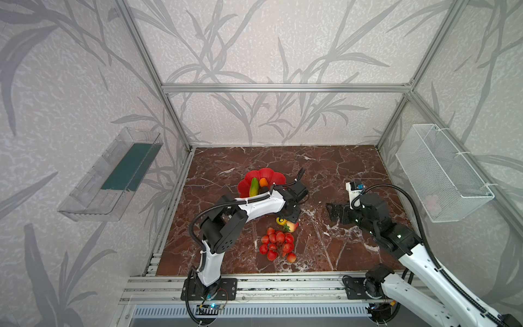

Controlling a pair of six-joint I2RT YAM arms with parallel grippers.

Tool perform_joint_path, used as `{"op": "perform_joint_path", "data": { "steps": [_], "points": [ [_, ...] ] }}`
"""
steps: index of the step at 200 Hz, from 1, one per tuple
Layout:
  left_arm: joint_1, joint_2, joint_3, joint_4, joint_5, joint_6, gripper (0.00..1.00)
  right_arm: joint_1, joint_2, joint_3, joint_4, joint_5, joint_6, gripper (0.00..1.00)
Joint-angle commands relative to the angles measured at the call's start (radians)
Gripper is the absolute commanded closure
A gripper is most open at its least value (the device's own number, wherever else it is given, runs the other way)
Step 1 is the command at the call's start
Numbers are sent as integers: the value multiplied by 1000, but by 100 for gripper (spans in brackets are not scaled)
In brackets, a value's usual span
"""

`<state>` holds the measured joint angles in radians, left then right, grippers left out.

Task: Place and organize the fake fruits in the fruit bowl
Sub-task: 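Grasp the yellow squash with the left gripper while the right gripper withdraws, then place the squash in the bowl beside the avocado with the left gripper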

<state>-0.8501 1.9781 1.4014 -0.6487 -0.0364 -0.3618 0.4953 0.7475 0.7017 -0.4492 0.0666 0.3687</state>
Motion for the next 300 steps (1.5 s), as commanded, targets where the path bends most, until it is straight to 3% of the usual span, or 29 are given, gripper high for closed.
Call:
{"op": "perform_joint_path", "data": {
  "steps": [1,68,100,132,151,172,196,221,262,300],
  "points": [
    [-4,23,33,-33,-21,3,42,-6,-20,-8,-13,4,1,1],
    [-1,-10,49,-1,12,33,62,-8,-48,-14,-15,15,10,1],
    [5,-121,49,44,68,16,63,-10,-55,-8,-19,19,12,1],
    [29,-262,49,55,-10,-19,63,-9,-60,0,-23,23,6,1],
    [66,-343,6,109,-36,-8,62,-10,-59,3,-28,23,-2,1],
    [156,-391,-37,154,15,-37,62,-9,-53,0,-35,22,-7,1],
    [270,-384,-88,236,109,-97,62,-9,-42,2,-45,-1,-18,1],
    [325,-309,-82,274,137,-121,62,-9,-2,10,-78,-46,-47,1],
    [381,-175,-64,380,295,-158,63,-9,36,1,-104,-108,-45,0],
    [393,-78,-23,374,302,-185,63,9,63,-57,-74,-190,16,3]
  ]
}}
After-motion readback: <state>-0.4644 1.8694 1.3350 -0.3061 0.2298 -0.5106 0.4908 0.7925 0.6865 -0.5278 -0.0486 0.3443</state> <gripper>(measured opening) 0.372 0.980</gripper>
